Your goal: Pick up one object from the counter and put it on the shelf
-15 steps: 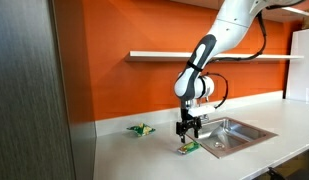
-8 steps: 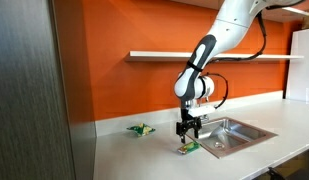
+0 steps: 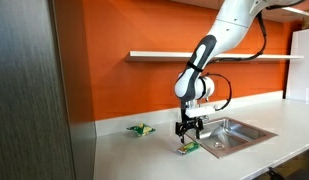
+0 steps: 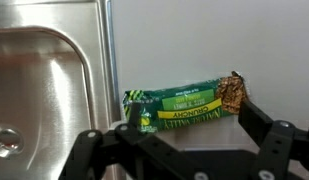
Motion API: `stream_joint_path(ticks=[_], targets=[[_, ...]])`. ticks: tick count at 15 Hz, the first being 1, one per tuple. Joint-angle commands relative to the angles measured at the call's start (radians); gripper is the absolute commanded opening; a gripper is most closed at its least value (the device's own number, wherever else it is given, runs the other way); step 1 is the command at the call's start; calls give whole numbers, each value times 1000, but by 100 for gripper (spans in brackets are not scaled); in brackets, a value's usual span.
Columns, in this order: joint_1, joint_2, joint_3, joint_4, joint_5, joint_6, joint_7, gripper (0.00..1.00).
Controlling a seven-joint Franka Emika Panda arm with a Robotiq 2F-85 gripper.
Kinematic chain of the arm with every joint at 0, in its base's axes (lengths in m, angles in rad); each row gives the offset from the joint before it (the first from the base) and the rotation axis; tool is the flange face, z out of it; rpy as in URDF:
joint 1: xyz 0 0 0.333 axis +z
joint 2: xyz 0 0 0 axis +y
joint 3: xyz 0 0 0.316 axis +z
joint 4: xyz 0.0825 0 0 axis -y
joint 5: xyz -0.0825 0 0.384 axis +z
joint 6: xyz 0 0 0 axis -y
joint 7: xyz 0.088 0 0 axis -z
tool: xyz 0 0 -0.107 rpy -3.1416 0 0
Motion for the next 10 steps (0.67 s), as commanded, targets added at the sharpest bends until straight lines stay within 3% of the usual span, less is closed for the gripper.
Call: stream_joint_path(ticks=[1, 10], targets=[[20, -23, -3, -17, 1, -6, 134, 100], [50, -39, -8, -28, 63, 5, 411, 100]])
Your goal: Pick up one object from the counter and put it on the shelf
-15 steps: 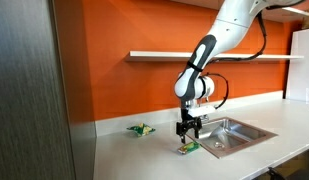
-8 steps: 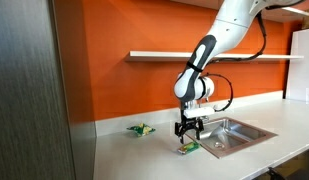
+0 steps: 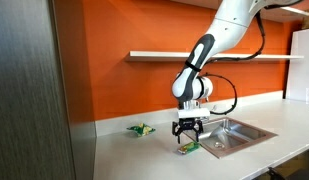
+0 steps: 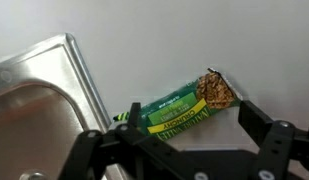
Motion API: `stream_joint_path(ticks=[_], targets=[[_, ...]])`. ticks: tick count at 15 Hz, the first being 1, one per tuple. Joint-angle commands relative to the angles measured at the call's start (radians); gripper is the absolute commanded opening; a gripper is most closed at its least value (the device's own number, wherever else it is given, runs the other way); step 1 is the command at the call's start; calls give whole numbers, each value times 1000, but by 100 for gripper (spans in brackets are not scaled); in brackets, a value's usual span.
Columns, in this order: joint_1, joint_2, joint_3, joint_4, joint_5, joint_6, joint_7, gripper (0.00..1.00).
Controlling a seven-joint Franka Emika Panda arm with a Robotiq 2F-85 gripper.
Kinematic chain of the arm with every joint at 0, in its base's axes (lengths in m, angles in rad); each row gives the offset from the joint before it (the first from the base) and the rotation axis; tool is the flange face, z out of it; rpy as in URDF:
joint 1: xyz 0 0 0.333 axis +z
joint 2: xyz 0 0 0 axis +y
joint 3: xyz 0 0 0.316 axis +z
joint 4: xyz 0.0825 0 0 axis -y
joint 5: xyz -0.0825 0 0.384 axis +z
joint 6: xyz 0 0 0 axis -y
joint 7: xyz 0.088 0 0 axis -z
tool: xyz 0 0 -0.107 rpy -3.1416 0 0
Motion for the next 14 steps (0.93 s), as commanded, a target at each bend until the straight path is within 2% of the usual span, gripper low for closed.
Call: stream_joint_path(ticks=[1, 8, 14], targets=[[17, -36, -6, -25, 35, 8, 117, 100], [9, -26, -6, -36, 108, 51, 242, 100], [12, -17, -28, -66, 122, 116, 348, 100]])
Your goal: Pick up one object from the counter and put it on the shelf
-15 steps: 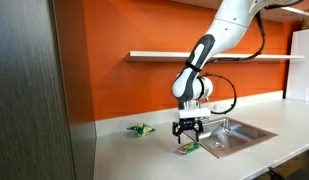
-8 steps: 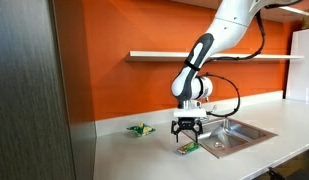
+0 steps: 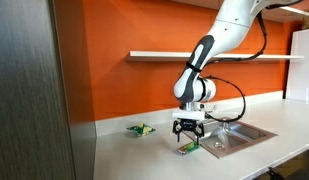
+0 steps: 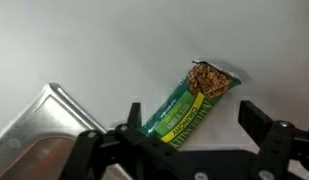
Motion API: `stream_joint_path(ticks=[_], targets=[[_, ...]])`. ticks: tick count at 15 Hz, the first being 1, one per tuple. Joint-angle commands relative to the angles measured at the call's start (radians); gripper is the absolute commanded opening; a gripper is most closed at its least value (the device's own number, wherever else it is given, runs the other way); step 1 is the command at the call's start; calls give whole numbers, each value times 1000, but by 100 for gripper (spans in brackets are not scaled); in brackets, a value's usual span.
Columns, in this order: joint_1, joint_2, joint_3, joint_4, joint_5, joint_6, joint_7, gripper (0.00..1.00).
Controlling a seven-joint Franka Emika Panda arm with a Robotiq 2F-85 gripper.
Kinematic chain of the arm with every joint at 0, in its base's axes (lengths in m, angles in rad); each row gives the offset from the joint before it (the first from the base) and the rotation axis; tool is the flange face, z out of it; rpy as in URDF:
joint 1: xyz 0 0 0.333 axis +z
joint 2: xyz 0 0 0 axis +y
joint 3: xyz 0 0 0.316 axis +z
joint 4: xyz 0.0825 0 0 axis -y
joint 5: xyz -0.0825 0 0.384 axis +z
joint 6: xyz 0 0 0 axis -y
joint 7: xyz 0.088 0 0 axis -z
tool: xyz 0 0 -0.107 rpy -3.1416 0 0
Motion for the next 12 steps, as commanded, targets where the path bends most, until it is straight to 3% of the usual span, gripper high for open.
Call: stream_joint_path(ticks=[1, 12], targets=[[8, -11, -16, -29, 8, 40, 81, 100], [12, 16, -42, -29, -13, 55, 228, 100]])
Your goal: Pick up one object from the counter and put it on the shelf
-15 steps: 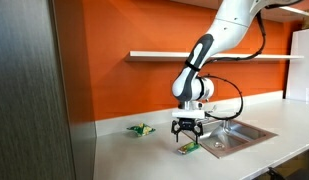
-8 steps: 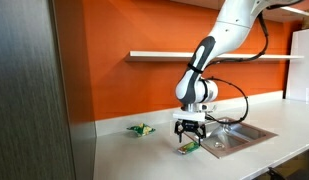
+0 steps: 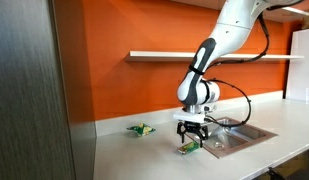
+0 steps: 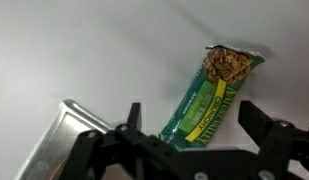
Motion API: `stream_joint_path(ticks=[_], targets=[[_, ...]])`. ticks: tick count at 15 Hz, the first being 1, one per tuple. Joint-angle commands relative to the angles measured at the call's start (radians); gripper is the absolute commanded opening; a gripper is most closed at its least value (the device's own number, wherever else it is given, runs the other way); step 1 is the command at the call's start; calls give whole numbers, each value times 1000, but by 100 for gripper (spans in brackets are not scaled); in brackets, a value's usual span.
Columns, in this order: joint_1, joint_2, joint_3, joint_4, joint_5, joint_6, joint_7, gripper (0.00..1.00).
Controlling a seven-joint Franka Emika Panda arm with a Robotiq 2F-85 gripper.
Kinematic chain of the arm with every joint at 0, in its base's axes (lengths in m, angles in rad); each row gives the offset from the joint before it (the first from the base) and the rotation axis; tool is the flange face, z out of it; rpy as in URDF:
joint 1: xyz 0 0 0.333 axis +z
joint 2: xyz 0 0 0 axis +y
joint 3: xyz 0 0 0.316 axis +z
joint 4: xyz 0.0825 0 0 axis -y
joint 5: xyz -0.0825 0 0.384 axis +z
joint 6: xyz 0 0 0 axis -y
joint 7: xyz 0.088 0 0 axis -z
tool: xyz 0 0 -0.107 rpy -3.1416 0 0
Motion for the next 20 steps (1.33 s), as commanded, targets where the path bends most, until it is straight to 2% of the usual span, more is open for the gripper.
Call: stream_joint_path(ticks=[1, 20], targets=[[11, 12, -11, 5, -13, 13, 62, 100], [18, 104, -32, 94, -20, -6, 80, 100]])
